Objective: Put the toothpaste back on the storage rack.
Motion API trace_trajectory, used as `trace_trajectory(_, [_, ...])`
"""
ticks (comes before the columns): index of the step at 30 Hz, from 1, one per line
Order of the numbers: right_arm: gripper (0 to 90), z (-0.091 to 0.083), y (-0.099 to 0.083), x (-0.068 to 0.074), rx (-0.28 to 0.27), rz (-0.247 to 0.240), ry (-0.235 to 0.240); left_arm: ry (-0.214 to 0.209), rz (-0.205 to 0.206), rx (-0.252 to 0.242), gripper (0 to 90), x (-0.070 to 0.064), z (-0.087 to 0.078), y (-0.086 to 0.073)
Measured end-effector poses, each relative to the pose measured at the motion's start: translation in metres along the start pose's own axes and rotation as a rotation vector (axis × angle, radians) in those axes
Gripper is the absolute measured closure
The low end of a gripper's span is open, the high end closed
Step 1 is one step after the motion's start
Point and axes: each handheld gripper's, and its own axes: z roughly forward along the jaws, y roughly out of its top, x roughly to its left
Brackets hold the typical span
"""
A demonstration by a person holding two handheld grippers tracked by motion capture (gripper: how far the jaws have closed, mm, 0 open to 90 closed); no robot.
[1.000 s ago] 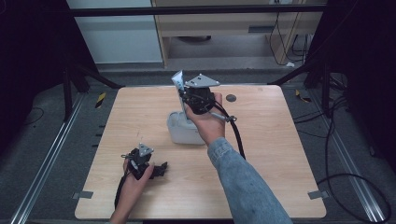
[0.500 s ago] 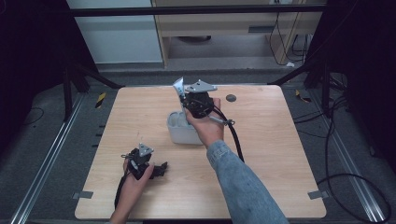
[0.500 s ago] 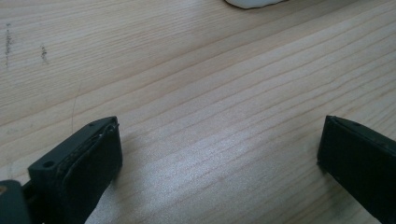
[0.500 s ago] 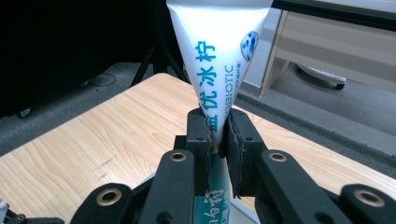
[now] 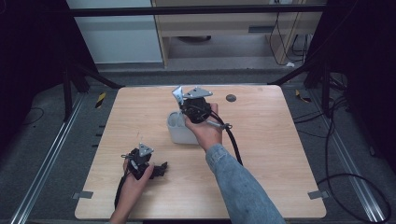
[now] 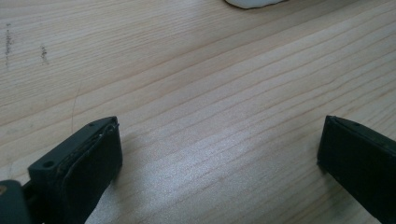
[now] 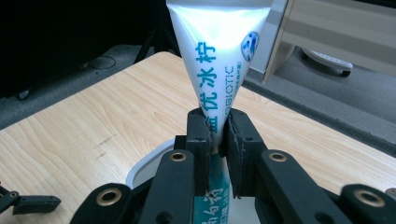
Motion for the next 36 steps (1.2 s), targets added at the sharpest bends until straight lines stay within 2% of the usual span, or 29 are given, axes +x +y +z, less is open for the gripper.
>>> trace_trajectory(13, [80.4,0.006,-0.012,0.001,0.061,-0.013,0.006,0.000,0.001,0.000,0.0,0.000,0.000,0.000])
trace_trajectory(36, [81.4,0.009,-0.022,0.000,0.124,-0.019,-0.015,0.000,-0.002,0.000,0.0,0.000,0.000,0.000])
